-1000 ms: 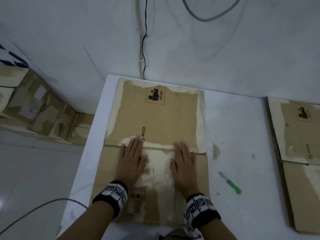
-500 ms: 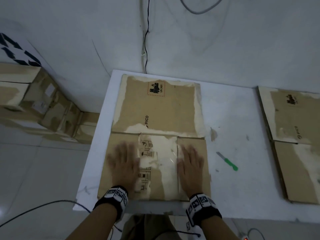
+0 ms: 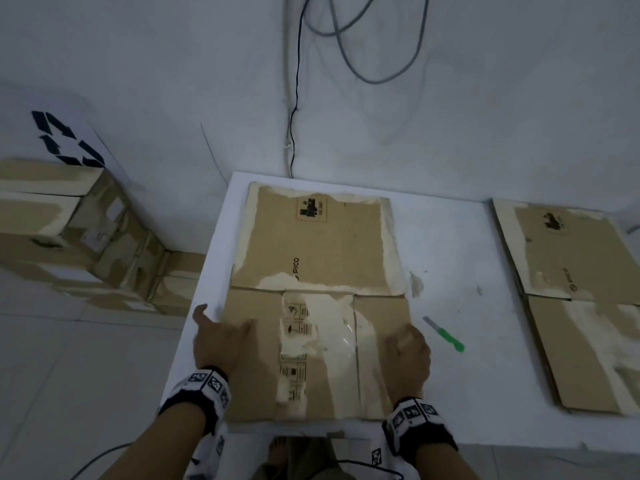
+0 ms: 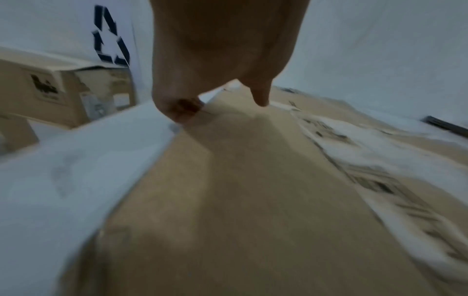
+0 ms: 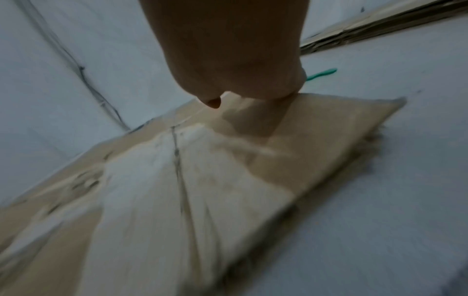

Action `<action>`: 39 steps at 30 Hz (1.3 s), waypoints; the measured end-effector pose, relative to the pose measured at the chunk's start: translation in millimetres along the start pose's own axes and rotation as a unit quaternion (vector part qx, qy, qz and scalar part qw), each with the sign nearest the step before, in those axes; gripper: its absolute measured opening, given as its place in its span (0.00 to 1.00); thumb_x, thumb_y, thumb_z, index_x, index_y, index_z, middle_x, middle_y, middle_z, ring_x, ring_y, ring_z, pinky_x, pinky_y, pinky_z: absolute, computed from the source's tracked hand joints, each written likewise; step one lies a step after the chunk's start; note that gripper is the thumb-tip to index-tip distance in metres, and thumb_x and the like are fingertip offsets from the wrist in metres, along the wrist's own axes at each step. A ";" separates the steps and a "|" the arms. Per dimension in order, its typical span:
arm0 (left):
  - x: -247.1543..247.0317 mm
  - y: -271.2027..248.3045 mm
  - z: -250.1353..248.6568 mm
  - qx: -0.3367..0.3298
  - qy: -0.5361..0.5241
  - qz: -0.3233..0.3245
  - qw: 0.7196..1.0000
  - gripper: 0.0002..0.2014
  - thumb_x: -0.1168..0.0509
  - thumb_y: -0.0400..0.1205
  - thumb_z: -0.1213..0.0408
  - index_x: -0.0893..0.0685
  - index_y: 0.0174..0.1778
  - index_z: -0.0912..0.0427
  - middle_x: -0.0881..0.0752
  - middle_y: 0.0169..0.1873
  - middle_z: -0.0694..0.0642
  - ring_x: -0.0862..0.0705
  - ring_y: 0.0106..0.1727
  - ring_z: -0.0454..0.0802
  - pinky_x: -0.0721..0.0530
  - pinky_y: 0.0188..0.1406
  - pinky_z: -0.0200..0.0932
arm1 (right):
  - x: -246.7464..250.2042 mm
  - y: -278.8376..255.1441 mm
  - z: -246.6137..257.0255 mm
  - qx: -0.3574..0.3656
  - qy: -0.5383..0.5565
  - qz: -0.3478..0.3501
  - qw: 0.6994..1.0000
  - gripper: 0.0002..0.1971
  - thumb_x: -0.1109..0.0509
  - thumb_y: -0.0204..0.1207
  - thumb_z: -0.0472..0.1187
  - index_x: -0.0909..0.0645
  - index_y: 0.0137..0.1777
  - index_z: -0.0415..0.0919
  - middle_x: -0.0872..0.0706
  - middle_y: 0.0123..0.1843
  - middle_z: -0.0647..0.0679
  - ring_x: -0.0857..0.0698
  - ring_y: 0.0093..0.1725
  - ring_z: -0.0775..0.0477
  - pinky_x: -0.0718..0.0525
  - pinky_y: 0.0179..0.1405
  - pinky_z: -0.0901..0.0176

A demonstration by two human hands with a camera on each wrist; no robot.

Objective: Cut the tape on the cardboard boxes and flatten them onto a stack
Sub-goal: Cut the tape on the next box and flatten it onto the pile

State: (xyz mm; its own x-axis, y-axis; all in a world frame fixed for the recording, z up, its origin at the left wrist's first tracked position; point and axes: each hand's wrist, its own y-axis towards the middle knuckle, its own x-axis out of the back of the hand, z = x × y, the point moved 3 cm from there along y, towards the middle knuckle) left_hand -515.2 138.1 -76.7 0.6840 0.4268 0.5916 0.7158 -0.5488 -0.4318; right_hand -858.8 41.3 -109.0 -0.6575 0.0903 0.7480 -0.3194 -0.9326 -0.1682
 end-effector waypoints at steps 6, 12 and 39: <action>5.8 3.2 7.2 -0.015 -0.033 0.116 0.993 0.39 0.24 0.75 0.55 0.37 0.76 0.58 0.19 0.62 0.60 0.19 0.61 0.63 0.20 0.61 0.56 | 28.4 11.1 -5.4 -0.062 0.045 0.139 0.987 0.27 0.40 0.84 0.58 0.28 0.74 0.39 0.18 0.67 0.39 0.19 0.63 0.38 0.24 0.67 0.48; 3.5 -11.9 -8.7 -0.100 -0.030 0.115 0.988 0.23 0.29 0.79 0.60 0.26 0.69 0.60 0.19 0.62 0.60 0.20 0.60 0.60 0.25 0.60 0.52 | 35.3 -0.2 8.5 0.014 0.102 0.148 0.984 0.28 0.35 0.85 0.50 0.36 0.82 0.45 0.22 0.68 0.51 0.21 0.64 0.44 0.25 0.71 0.48; -183.2 -179.7 -240.1 -0.259 -0.171 0.164 0.936 0.14 0.33 0.82 0.65 0.23 0.63 0.56 0.18 0.52 0.52 0.20 0.53 0.52 0.26 0.50 0.42 | 303.6 176.9 -63.4 0.062 0.087 -0.054 0.993 0.26 0.33 0.83 0.48 0.30 0.79 0.44 0.20 0.74 0.41 0.22 0.71 0.36 0.26 0.72 0.39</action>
State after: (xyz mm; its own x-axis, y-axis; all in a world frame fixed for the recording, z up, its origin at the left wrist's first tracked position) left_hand -802.9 -14.0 56.0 0.9235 0.3313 0.1934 0.3561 -0.9279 -0.1107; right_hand -1158.2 -74.1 47.6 -0.7354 0.2402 0.6336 -0.3148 -0.9491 -0.0055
